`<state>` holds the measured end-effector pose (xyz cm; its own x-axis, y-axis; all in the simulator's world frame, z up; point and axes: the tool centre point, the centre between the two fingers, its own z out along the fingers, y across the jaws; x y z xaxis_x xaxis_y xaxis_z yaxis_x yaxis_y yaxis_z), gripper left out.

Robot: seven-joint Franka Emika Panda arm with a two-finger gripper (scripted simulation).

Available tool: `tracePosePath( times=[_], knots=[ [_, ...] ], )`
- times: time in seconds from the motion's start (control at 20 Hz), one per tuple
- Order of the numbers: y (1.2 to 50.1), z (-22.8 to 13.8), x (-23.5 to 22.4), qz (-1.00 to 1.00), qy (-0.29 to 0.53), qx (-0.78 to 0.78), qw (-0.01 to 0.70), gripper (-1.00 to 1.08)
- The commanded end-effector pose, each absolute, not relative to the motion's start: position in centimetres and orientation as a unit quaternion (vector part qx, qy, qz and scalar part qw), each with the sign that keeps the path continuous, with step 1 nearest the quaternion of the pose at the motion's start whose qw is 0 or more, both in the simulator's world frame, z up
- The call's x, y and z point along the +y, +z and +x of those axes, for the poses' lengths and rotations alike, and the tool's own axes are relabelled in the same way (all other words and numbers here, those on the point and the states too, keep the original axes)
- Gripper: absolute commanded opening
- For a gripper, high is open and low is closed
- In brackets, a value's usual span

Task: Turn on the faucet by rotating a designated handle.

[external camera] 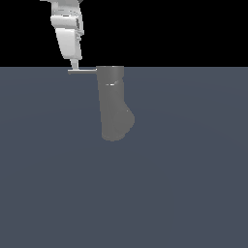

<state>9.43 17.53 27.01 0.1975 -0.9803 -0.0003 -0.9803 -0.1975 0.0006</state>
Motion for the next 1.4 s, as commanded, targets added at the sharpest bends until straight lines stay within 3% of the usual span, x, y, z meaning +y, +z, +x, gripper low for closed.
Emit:
tracePosePath(
  times=[0.0, 1.35],
  knots=[
    [27.0, 9.4, 17.5, 0.774, 0.0, -0.634, 0.0, -1.0],
    [27.0, 2.9, 15.8, 0.774, 0.0, -0.634, 0.0, -1.0]
  ],
)
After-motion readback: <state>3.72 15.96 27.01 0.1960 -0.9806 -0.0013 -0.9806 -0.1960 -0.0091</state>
